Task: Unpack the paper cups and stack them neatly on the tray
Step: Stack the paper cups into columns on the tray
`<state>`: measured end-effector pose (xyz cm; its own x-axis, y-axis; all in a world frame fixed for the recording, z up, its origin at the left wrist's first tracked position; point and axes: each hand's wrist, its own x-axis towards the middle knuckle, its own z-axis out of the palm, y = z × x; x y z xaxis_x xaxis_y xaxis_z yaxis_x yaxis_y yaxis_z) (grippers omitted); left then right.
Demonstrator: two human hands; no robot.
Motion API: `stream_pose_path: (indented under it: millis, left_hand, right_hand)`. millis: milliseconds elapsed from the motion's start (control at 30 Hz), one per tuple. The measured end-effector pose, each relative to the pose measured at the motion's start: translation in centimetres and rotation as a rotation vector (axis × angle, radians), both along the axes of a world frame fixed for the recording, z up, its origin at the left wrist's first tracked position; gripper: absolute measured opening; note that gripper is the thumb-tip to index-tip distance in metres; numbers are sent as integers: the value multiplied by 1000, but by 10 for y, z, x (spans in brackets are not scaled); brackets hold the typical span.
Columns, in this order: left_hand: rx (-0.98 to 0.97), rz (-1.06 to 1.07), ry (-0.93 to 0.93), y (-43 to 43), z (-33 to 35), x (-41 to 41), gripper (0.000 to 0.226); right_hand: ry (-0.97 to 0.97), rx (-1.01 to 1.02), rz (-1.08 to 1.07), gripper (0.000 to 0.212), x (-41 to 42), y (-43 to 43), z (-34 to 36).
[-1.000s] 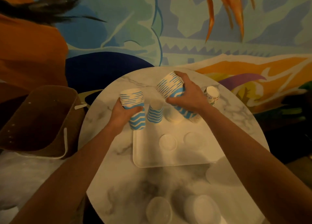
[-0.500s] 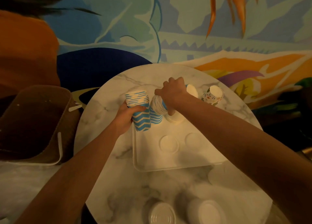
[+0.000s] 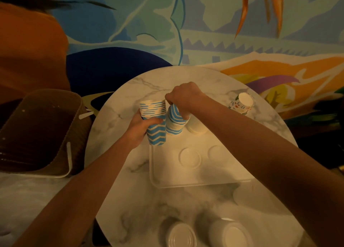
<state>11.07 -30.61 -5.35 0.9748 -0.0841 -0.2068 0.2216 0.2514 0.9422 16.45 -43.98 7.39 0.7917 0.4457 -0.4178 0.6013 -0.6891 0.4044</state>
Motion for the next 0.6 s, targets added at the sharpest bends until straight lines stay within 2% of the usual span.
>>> stream_pose_path:
  millis: [167,300,433,500,533,600]
  left_hand:
    - [-9,4,16,-2,-2,2,50]
    - [-18,36,18,-2,1,3,54]
    - [-68,106,-16,-2,12,3,45]
    - [-95,111,-51,-1,23,4,51]
    - [-98,106,-70,-1,30,5,57]
    - [-97,92,-109,-3,45,8,69]
  right_hand:
    - [115,420,-190,60,11,-13,-6]
    - [123,520,-263,66,11,-27,-21]
    - [157,591,-289,72,7,-32,-39]
    - [159,619,-279,70,4,-33,-38]
    - [168,656,-285,66,3,-35,-35]
    - [195,895,-386,58,-2,-40,-29]
